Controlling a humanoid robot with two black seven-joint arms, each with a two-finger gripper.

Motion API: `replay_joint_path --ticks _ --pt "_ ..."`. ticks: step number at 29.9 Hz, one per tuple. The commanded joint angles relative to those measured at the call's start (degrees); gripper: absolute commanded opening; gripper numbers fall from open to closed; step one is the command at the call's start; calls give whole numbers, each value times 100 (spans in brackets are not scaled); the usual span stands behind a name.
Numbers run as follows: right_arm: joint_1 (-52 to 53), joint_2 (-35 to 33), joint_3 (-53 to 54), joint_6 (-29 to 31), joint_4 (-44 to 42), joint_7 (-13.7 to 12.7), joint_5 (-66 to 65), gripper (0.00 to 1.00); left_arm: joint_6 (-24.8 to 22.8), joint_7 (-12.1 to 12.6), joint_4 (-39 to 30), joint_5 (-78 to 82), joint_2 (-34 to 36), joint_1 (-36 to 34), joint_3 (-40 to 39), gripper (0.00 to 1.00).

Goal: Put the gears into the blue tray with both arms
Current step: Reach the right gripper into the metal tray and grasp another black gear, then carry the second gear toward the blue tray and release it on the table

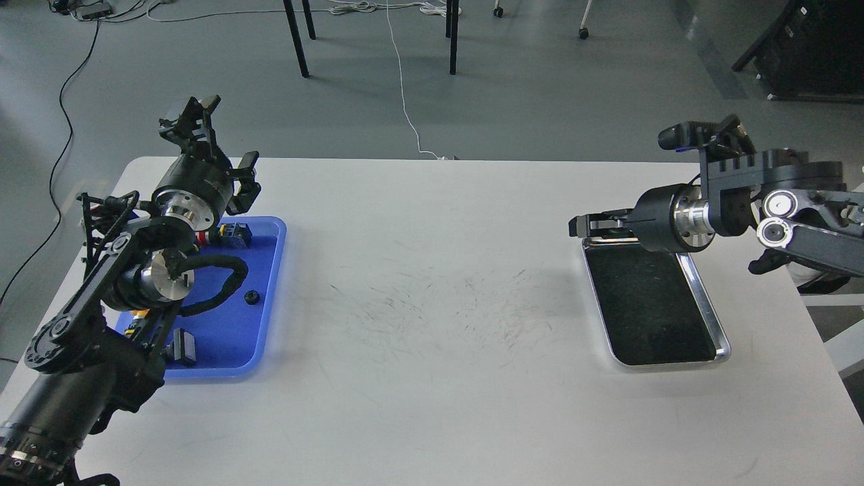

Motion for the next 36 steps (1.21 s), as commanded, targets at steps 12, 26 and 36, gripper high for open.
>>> replay_joint_path --ticks 12,26,36 --pt "-1556 3691 799 -1067 -2060 78 1008 1 0 8 0 -2 232 2 0 98" --pt "-2472 3729 1143 -1130 -2448 167 1307 3 0 0 0 -2 338 11 9 98" --pt "-2560 3729 1134 -1147 -2272 158 1307 34 0 0 0 -2 356 11 9 98"
